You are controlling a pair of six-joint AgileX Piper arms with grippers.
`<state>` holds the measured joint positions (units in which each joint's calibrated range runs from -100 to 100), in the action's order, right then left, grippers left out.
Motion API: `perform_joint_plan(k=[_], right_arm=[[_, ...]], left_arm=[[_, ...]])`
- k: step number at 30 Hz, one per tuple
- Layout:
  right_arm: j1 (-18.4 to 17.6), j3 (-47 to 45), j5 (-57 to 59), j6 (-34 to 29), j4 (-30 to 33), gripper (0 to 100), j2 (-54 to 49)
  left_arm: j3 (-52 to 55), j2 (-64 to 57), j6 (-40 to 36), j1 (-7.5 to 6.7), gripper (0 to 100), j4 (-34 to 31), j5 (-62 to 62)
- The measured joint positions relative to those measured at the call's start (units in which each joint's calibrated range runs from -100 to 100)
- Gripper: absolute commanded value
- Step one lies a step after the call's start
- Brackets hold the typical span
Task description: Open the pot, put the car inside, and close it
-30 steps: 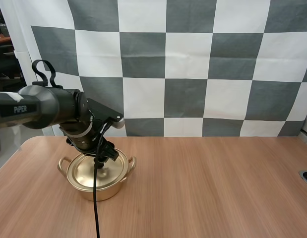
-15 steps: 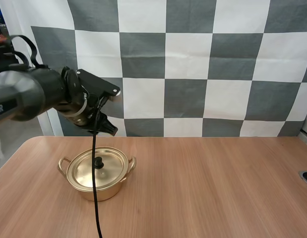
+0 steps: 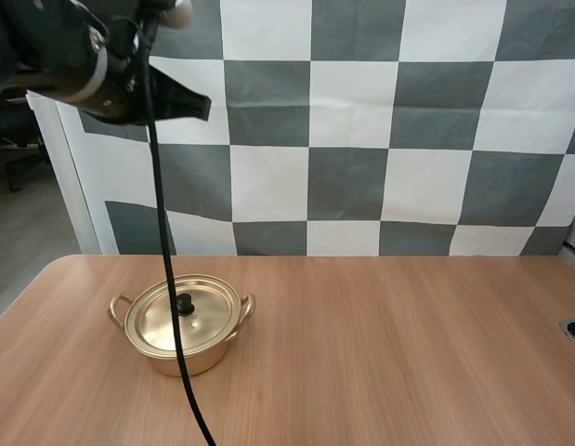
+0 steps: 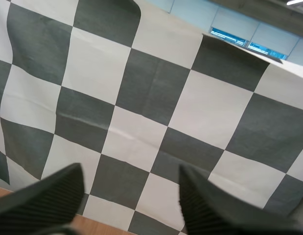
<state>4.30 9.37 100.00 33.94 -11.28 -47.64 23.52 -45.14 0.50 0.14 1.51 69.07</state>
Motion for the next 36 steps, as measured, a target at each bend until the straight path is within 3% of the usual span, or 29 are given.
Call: perform_joint_plan(k=[5,8,14,20,24,36], right_arm=[[0.0,-10.8,0.0,-1.3,-0.9,0,0.0],[0.0,-12.9,-0.1,-1.2,-0.9,0,0.0],[0.0,-28.7,-2.2,-6.3,4.8,0,-4.0],[0.0,-41.7,-17.9,-9.5,11.3,0,-14.8],[0.0,-49.7,-28.3,-9.5,11.6,0,-19.4],[0.0,-68.5,-50.7,-13.0,11.3,0,-19.8]], left_arm=[[-4.7,-9.0,-0.1,0.0,0,-4.5,-0.4],[-4.7,-11.9,-0.1,0.0,0,-5.0,-0.5],[-2.9,-17.9,-0.1,0.0,0,-5.0,-2.8],[8.4,-26.4,-5.9,0.0,0,-5.0,-9.4],[16.4,-32.0,-10.7,0.0,0,-4.7,-20.0],[40.3,-47.4,-11.6,0.0,0,-4.4,-51.4]])
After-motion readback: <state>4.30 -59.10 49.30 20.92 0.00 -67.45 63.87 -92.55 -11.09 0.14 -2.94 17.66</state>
